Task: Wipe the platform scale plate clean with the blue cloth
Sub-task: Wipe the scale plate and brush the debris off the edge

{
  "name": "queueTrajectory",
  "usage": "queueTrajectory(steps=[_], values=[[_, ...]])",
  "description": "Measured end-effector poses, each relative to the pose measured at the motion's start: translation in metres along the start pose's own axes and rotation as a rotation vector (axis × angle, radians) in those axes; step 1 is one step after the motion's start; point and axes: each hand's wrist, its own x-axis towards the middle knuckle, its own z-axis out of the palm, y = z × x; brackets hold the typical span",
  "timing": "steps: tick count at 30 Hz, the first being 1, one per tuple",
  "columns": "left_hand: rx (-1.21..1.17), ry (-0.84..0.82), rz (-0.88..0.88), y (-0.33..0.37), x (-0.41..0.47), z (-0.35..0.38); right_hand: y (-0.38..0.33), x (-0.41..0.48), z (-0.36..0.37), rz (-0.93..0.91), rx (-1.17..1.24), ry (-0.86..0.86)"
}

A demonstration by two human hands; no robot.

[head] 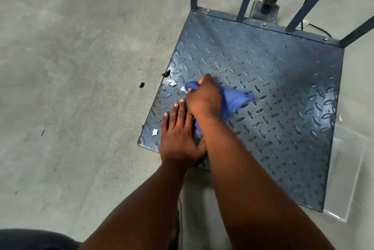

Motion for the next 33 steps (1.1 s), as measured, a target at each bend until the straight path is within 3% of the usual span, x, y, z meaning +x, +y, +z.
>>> queueTrajectory(steps=[4, 8, 11, 14, 18, 20, 25, 31, 33], values=[[-0.045, -0.044, -0.004, 0.006, 0.001, -0.016, -0.019, 0.01, 0.001, 0.004, 0.264, -0.176], [0.079, -0.363, 0.072, 0.002, 0.02, -0.062, -0.011, 0.006, -0.054, 0.106, 0.572, 0.074], [0.234, -0.578, 0.237, -0.004, 0.054, -0.11, 0.011, -0.006, -0.089, 0.155, 0.632, 0.253], [0.312, -0.698, 0.365, -0.006, 0.077, -0.146, 0.034, -0.03, -0.111, 0.163, 0.483, 0.421], [0.234, -0.682, 0.41, -0.052, 0.057, -0.149, 0.071, -0.076, -0.098, 0.108, 0.088, 0.539], [0.191, -0.626, 0.399, -0.088, 0.036, -0.128, 0.095, -0.097, -0.07, 0.048, -0.037, 0.511], [0.064, -0.463, 0.353, -0.14, 0.011, -0.077, 0.13, -0.146, -0.006, -0.038, -0.3, 0.231], [-0.21, -0.431, 0.246, -0.123, 0.012, -0.062, 0.091, -0.117, 0.008, -0.039, -0.487, 0.313], [-0.231, -0.415, 0.24, -0.12, 0.013, -0.059, 0.081, -0.109, 0.005, -0.097, -0.446, 0.337]])
